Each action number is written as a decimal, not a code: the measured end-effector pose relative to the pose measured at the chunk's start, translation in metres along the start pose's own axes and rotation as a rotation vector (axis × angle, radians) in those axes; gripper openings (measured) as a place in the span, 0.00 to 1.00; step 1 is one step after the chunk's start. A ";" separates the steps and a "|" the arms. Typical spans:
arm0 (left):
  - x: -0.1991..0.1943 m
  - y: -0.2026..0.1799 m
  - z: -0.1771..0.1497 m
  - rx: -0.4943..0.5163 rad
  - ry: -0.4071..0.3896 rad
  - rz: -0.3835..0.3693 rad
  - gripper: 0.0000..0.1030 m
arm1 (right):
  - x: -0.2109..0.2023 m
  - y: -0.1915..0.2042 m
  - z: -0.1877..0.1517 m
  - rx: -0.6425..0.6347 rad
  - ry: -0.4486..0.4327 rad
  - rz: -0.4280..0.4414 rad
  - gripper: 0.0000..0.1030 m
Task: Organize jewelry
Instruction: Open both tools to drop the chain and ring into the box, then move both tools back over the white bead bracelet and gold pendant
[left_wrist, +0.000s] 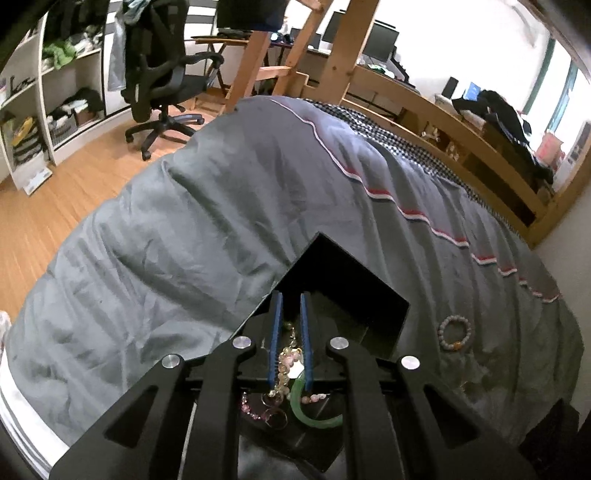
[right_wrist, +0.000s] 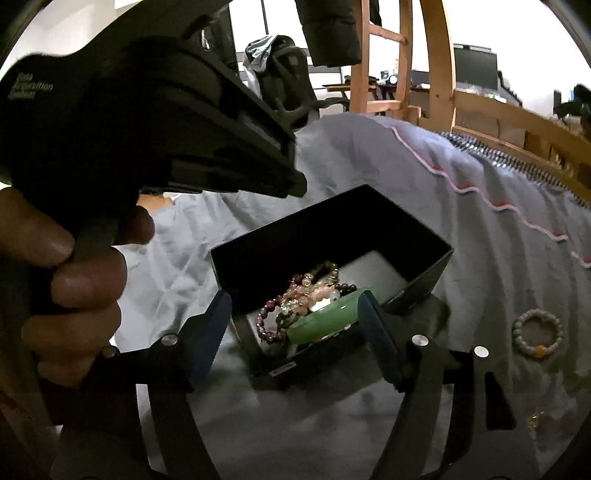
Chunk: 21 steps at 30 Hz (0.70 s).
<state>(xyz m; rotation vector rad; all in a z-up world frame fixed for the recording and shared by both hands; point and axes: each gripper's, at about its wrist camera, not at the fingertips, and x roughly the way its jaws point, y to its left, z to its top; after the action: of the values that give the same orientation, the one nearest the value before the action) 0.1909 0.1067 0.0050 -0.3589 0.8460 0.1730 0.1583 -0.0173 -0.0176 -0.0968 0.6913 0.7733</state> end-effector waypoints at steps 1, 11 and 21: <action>-0.002 0.001 0.000 -0.003 -0.008 0.004 0.19 | -0.003 -0.002 0.000 0.003 -0.012 -0.011 0.83; -0.018 -0.006 0.002 0.008 -0.098 -0.005 0.94 | -0.019 -0.050 0.003 0.110 -0.049 -0.175 0.96; -0.002 -0.029 -0.011 0.061 -0.068 -0.092 0.94 | -0.041 -0.110 -0.002 0.216 -0.015 -0.414 0.96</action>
<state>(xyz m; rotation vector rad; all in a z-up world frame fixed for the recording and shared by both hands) 0.1903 0.0762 0.0069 -0.3323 0.7644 0.0732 0.2100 -0.1224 -0.0127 -0.0355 0.7070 0.3003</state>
